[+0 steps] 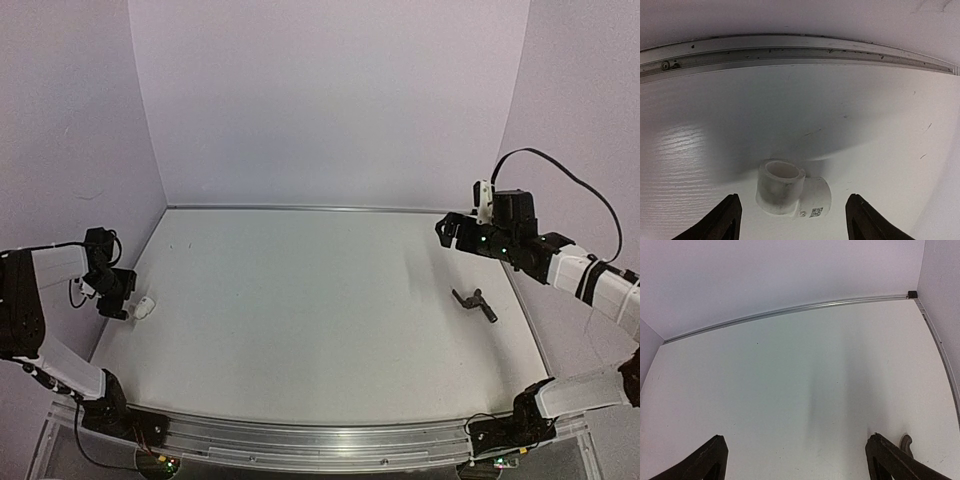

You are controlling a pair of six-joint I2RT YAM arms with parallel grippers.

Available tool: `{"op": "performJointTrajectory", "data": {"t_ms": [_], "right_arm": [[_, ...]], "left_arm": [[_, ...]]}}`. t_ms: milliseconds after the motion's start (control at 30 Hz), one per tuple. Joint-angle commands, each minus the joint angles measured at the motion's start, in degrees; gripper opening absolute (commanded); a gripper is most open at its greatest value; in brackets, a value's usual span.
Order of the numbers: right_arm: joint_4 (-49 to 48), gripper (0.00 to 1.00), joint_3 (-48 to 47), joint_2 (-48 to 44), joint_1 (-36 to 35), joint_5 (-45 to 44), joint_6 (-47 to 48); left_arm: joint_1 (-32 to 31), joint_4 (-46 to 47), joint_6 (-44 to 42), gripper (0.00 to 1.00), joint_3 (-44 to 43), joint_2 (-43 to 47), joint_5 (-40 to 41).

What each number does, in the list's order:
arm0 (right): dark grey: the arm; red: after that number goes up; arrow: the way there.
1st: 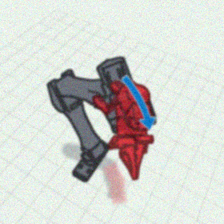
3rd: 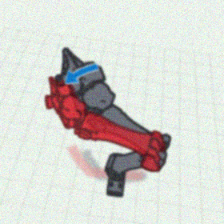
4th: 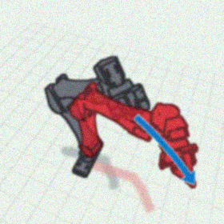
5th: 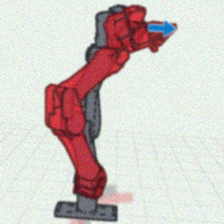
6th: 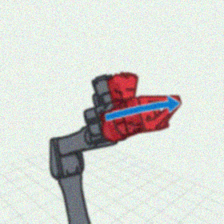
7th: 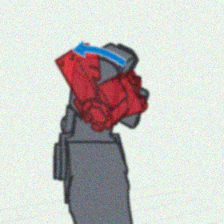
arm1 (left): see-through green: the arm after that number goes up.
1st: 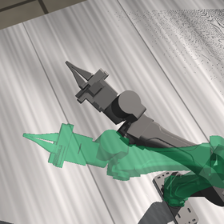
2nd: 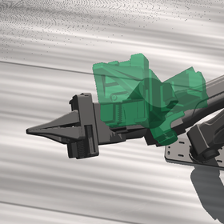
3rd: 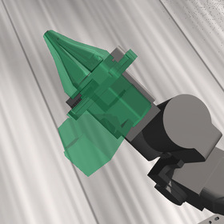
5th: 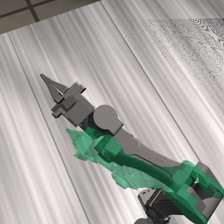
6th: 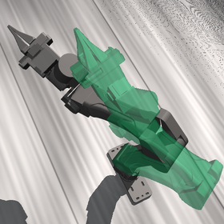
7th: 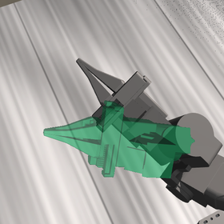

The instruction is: Install the water faucets

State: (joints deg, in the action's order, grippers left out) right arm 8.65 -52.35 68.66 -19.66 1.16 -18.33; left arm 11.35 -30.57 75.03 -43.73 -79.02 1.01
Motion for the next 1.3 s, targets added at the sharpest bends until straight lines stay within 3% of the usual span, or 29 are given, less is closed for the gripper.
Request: {"op": "performJointTrajectory", "data": {"t_ms": [0,233,333,533,800,967,1167,1267], "right_arm": [[-1.6,0.98,0.5,-1.1,-0.3,-0.1,-0.2],[-1.5,0.98,0.2,-1.6,-0.3,0.5,-0.6],[-1.4,0.98,0.2,-1.8,-0.3,0.4,-0.6],[-1.4,0.98,0.3,-1.0,-0.3,0.7,-0.8],[-1.4,0.98,0.1,0.0,-0.3,1.3,-1.1],[-1.4,0.98,0.7,-0.4,-0.4,-0.4,-1.4],[-1.3,0.98,2.4,-1.3,-0.3,-8.2,-3.9],[-1.3,0.98,2.6,-1.6,-0.3,-8.0,-4.4]], "left_arm": [[0.5,5.1,-0.5,0.74,0.0,-3.0,-3.1],[0.7,6.2,-0.9,0.72,1.4,-5.7,-3.9],[0.7,6.5,-0.9,0.65,2.5,-4.8,-2.5],[0.7,6.6,-1.4,0.61,3.7,-5.3,-1.6],[0.7,10.1,-4.2,0.39,6.5,-6.8,-0.6],[0.6,12.6,-9.1,0.20,7.2,-5.3,-2.9],[-0.4,15.6,-19.2,0.14,5.7,-1.3,-6.3],[-2.5,18.5,-24.9,0.11,4.8,0.7,-10.3]]}}
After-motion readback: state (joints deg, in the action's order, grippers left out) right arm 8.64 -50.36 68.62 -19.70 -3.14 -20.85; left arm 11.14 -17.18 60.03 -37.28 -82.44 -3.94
